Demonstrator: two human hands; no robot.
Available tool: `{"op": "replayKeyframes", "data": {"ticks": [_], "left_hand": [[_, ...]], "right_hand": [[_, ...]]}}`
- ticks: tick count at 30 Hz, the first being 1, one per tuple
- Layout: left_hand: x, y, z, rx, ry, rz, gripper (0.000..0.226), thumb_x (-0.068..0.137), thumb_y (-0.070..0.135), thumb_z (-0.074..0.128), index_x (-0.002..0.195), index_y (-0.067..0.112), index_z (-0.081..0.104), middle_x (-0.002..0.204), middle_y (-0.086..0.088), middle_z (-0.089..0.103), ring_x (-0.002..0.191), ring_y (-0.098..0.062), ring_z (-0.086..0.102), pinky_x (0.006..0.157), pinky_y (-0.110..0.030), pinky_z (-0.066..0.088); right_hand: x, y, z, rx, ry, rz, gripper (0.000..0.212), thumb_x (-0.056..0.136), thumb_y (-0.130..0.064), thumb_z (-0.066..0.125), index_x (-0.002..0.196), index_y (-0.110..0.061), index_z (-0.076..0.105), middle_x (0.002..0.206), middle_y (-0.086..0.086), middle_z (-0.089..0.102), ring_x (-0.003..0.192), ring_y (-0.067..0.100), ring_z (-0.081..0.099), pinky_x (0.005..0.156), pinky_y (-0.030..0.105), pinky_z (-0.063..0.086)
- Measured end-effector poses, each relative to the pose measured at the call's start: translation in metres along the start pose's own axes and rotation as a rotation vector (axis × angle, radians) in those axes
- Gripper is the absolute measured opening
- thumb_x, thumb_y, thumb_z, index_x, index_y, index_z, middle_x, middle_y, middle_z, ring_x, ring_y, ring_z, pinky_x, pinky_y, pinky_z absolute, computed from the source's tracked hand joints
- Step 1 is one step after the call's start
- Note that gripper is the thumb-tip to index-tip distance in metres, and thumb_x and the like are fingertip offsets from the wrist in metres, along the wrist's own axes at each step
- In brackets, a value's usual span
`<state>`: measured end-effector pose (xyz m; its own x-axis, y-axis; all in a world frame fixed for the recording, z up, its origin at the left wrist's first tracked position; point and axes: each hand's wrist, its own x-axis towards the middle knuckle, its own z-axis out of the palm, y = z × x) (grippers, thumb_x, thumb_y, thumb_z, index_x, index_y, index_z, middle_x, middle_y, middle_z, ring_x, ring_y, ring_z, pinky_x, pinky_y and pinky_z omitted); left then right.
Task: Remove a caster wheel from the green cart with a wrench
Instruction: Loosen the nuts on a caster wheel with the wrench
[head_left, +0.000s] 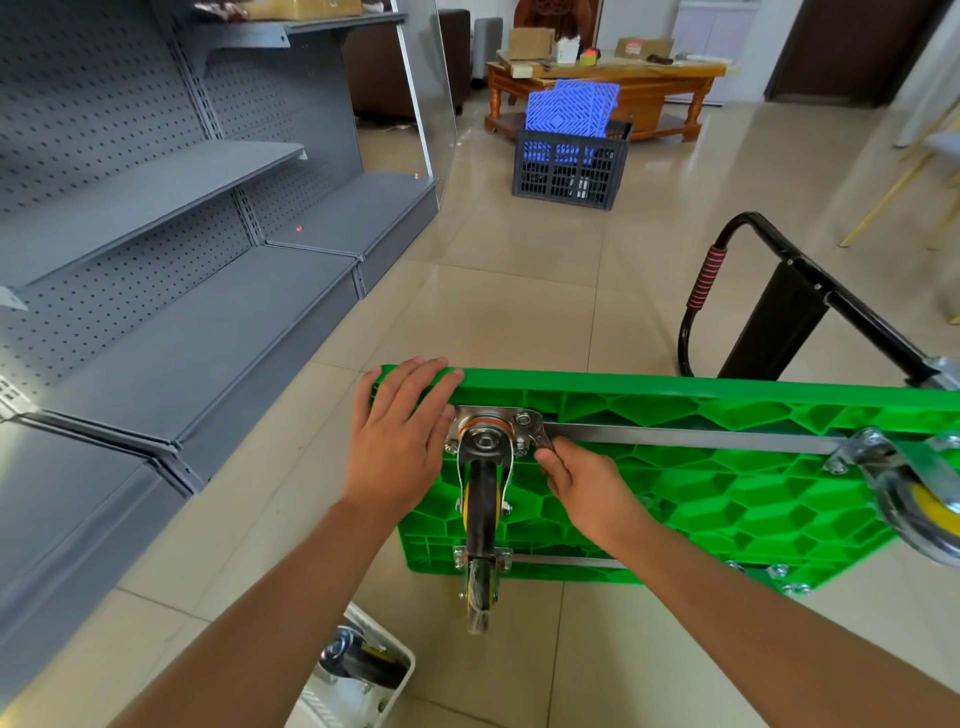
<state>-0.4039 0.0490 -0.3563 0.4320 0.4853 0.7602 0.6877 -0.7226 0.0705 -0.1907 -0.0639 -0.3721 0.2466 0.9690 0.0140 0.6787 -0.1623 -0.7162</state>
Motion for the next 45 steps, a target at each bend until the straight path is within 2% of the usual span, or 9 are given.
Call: {"op": "replayKeyframes", "data": {"ticks": [5, 13, 18, 22, 24, 27, 32, 40, 45], "left_hand": [[0.0, -0.002, 0.003, 0.0, 0.022, 0.003, 0.036, 0.106, 0.027, 0.045, 0.138, 0.02, 0.061, 0.142, 0.002, 0.059, 0.135, -0.023, 0.051, 0.118, -0.051, 0.03], [-0.001, -0.004, 0.007, -0.003, 0.048, 0.018, 0.035, 0.105, 0.024, 0.049, 0.136, 0.018, 0.063, 0.141, 0.001, 0.06, 0.134, -0.023, 0.052, 0.116, -0.053, 0.032], [-0.002, -0.002, 0.009, -0.005, 0.079, 0.01, 0.033, 0.106, 0.024, 0.048, 0.134, 0.018, 0.065, 0.139, 0.001, 0.061, 0.132, -0.024, 0.053, 0.114, -0.053, 0.034], [-0.002, 0.0, 0.009, -0.014, 0.087, 0.0, 0.034, 0.107, 0.026, 0.045, 0.133, 0.017, 0.066, 0.138, 0.0, 0.062, 0.131, -0.025, 0.054, 0.114, -0.054, 0.034], [-0.002, 0.001, 0.008, -0.009, 0.085, -0.005, 0.034, 0.106, 0.025, 0.047, 0.133, 0.017, 0.066, 0.138, -0.001, 0.062, 0.131, -0.025, 0.054, 0.114, -0.054, 0.034], [-0.002, 0.003, 0.008, -0.017, 0.079, -0.008, 0.033, 0.105, 0.024, 0.049, 0.133, 0.017, 0.066, 0.138, -0.001, 0.062, 0.132, -0.025, 0.053, 0.114, -0.055, 0.033], [-0.003, 0.003, 0.008, -0.021, 0.087, -0.013, 0.033, 0.105, 0.025, 0.05, 0.133, 0.017, 0.065, 0.138, -0.002, 0.062, 0.132, -0.025, 0.053, 0.114, -0.056, 0.033], [-0.002, 0.002, 0.009, -0.025, 0.079, -0.019, 0.035, 0.106, 0.027, 0.046, 0.134, 0.018, 0.065, 0.139, 0.0, 0.061, 0.133, -0.025, 0.053, 0.114, -0.056, 0.033], [-0.002, 0.004, 0.013, -0.034, 0.12, -0.029, 0.034, 0.106, 0.025, 0.047, 0.131, 0.017, 0.067, 0.137, 0.0, 0.063, 0.131, -0.025, 0.055, 0.114, -0.056, 0.033]], "right_hand": [[0.0, -0.001, -0.009, -0.064, -0.044, 0.003, 0.031, 0.107, -0.028, 0.044, 0.089, -0.005, 0.053, 0.064, -0.014, 0.048, 0.043, 0.003, 0.046, 0.045, 0.014, 0.034], [0.001, -0.006, -0.026, -0.171, -0.076, -0.063, 0.029, 0.105, -0.037, 0.044, 0.084, -0.017, 0.047, 0.062, 0.0, 0.049, 0.047, 0.015, 0.042, 0.045, 0.022, 0.032], [0.005, -0.019, -0.062, -0.57, -0.044, -0.148, 0.035, 0.105, -0.051, 0.035, 0.086, -0.023, 0.046, 0.064, -0.005, 0.047, 0.058, 0.021, 0.05, 0.054, 0.03, 0.036], [0.0, -0.022, -0.062, -0.654, -0.023, -0.176, 0.037, 0.105, -0.051, 0.032, 0.091, -0.022, 0.049, 0.063, -0.006, 0.044, 0.06, 0.022, 0.048, 0.054, 0.031, 0.033], [-0.002, -0.016, -0.055, -0.579, -0.002, -0.204, 0.037, 0.104, -0.052, 0.034, 0.089, -0.021, 0.05, 0.063, -0.005, 0.046, 0.058, 0.022, 0.048, 0.053, 0.032, 0.034], [-0.008, -0.005, -0.041, -0.214, -0.036, -0.142, 0.036, 0.102, -0.047, 0.041, 0.081, -0.02, 0.05, 0.062, -0.003, 0.054, 0.052, 0.014, 0.05, 0.051, 0.031, 0.04], [-0.008, -0.007, -0.013, 0.19, -0.099, 0.023, 0.028, 0.107, -0.03, 0.045, 0.085, -0.016, 0.057, 0.073, 0.006, 0.068, 0.064, 0.021, 0.066, 0.072, 0.045, 0.057], [-0.003, -0.005, 0.005, 0.329, -0.072, 0.045, 0.024, 0.107, -0.023, 0.043, 0.091, -0.012, 0.058, 0.079, 0.012, 0.069, 0.077, 0.027, 0.068, 0.078, 0.039, 0.056], [-0.003, -0.005, 0.016, 0.381, -0.065, 0.094, 0.029, 0.108, -0.024, 0.041, 0.096, -0.005, 0.06, 0.079, 0.013, 0.07, 0.078, 0.027, 0.068, 0.071, 0.036, 0.054]]}}
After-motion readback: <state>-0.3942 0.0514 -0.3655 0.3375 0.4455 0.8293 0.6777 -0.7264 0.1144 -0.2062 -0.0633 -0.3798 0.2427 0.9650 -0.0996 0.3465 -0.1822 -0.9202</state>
